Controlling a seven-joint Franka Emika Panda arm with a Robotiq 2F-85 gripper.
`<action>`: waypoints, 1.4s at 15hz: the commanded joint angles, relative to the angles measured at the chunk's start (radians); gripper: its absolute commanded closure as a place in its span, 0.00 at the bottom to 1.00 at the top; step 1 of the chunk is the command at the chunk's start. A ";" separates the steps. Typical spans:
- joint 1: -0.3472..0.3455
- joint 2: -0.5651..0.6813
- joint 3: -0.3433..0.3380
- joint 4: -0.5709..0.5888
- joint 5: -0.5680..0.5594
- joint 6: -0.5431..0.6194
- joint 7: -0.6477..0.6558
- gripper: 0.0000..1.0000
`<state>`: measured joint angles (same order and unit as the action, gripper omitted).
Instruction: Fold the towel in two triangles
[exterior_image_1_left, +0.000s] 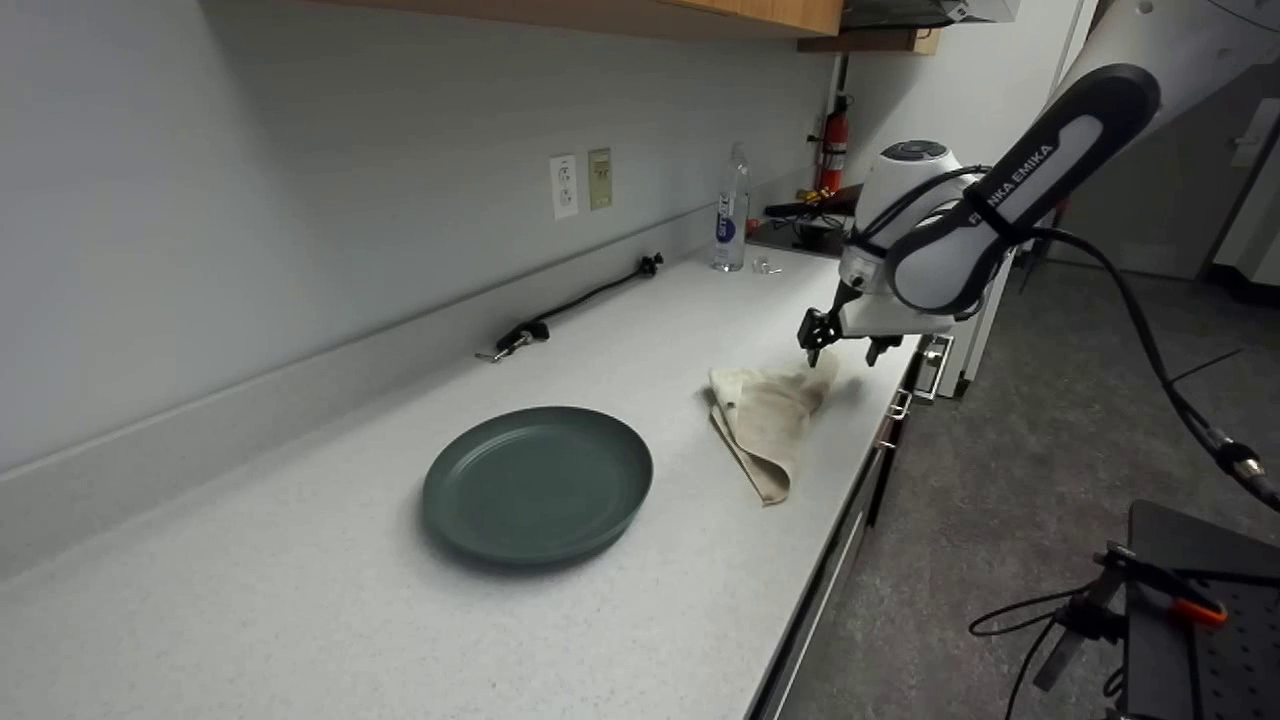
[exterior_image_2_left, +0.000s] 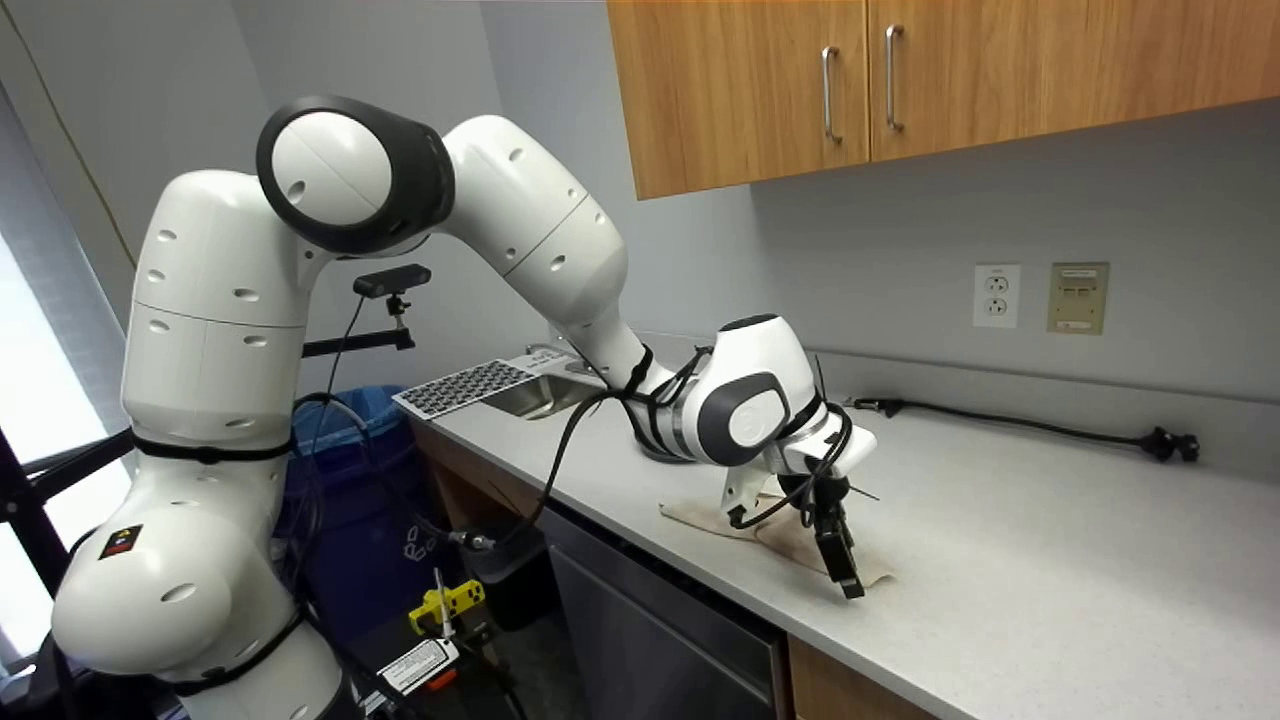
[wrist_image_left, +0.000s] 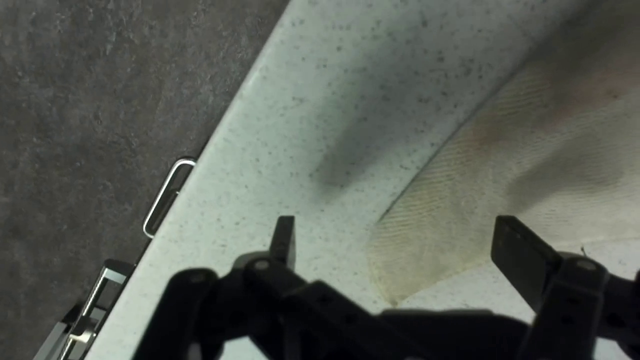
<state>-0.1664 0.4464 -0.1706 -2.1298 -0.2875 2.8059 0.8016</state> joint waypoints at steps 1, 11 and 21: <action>0.013 0.026 -0.010 0.021 0.156 0.039 -0.108 0.00; 0.037 0.039 -0.029 0.037 0.333 0.038 -0.228 0.12; 0.069 0.033 -0.069 0.025 0.339 0.022 -0.242 0.00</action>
<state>-0.1246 0.4754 -0.2141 -2.1074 0.0128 2.8294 0.5895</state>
